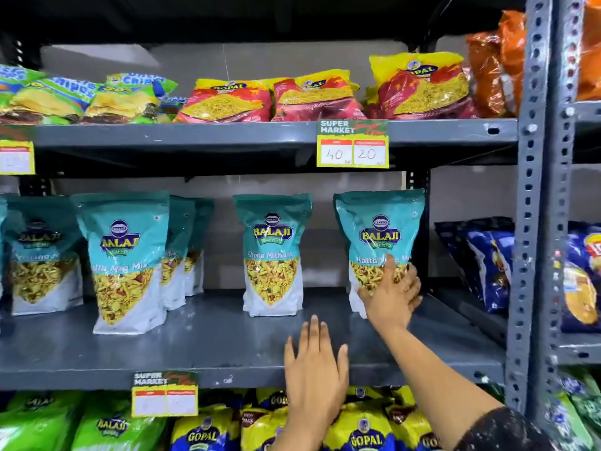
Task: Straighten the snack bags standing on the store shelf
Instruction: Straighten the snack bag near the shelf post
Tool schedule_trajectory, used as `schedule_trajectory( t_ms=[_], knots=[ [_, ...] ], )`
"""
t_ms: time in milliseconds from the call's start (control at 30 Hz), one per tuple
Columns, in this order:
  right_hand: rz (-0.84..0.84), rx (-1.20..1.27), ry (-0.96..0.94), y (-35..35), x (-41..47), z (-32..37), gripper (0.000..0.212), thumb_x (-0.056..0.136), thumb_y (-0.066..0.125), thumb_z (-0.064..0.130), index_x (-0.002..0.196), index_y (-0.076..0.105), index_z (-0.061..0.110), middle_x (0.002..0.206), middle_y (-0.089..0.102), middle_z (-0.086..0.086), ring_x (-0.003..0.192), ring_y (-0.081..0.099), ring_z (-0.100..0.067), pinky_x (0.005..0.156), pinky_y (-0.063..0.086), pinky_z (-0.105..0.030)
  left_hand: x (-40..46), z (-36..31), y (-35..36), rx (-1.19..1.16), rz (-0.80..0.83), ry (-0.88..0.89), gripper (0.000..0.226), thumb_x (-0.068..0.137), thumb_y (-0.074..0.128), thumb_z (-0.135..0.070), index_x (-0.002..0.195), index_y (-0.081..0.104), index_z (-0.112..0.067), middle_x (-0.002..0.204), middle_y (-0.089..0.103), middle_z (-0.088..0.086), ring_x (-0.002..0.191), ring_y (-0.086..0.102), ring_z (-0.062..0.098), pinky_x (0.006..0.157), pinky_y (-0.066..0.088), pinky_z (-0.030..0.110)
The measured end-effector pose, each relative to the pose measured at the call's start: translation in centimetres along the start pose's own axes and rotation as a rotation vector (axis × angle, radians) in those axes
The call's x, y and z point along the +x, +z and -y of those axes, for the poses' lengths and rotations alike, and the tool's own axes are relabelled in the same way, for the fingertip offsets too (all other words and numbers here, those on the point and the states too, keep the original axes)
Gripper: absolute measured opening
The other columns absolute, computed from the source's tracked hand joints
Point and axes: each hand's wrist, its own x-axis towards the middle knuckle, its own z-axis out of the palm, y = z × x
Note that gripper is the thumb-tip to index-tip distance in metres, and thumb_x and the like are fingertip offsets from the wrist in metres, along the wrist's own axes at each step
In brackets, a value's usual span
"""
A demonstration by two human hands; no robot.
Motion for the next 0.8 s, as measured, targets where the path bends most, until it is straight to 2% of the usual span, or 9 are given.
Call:
schedule_trajectory(
  t_ms=[67, 200, 333, 500, 800],
  knots=[
    [0.051, 0.001, 0.012, 0.1, 0.4, -0.6, 0.104, 0.077, 0.073, 0.049, 0.151, 0.002, 0.030, 0.153, 0.004, -0.032, 0.139, 0.012, -0.051, 0.106, 0.024, -0.068, -0.1, -0.2, 0.2, -0.035, 0.059, -0.004, 0.051, 0.088, 0.039, -0.044, 0.100, 0.074, -0.010, 0.105, 0.072, 0.007, 0.097, 0.067, 0.024, 0.084, 0.050, 0.042],
    [0.065, 0.011, -0.028, 1.5, 1.0, -1.6, 0.116, 0.072, 0.077, 0.049, 0.150, -0.009, 0.038, 0.150, 0.009, -0.035, 0.133, 0.023, -0.052, 0.097, 0.036, -0.066, -0.5, 0.2, 1.2, 0.032, -0.040, 0.050, 0.045, 0.090, 0.037, -0.035, 0.089, 0.075, -0.011, 0.093, 0.073, 0.005, 0.087, 0.068, 0.023, 0.081, 0.045, 0.037],
    [0.065, 0.143, 0.011, 1.8, 1.4, -1.7, 0.115, 0.076, 0.077, 0.040, 0.148, -0.012, 0.040, 0.151, 0.004, -0.034, 0.137, 0.014, -0.052, 0.099, 0.026, -0.074, -0.4, 1.2, 1.1, 0.011, -0.082, 0.098, 0.043, 0.088, 0.039, -0.031, 0.091, 0.076, -0.010, 0.094, 0.074, 0.006, 0.088, 0.070, 0.022, 0.080, 0.051, 0.033],
    [0.038, 0.142, 0.008, 1.2, 1.4, -1.9, 0.106, 0.081, 0.074, 0.034, 0.150, -0.006, 0.039, 0.142, 0.020, -0.034, 0.120, 0.037, -0.049, 0.092, 0.041, -0.060, -0.5, 3.1, 0.9, -0.018, -0.121, 0.133, 0.042, 0.086, 0.039, -0.028, 0.092, 0.076, -0.008, 0.094, 0.075, 0.006, 0.088, 0.071, 0.021, 0.081, 0.052, 0.031],
    [0.036, 0.131, -0.035, -1.0, -0.2, -2.8, 0.110, 0.076, 0.078, 0.034, 0.151, -0.003, 0.037, 0.131, 0.031, -0.035, 0.107, 0.047, -0.047, 0.086, 0.045, -0.050, -0.4, 3.0, 1.5, -0.080, -0.172, 0.126, 0.041, 0.085, 0.040, -0.024, 0.089, 0.076, -0.004, 0.091, 0.074, 0.010, 0.084, 0.071, 0.023, 0.080, 0.053, 0.034]
  ],
)
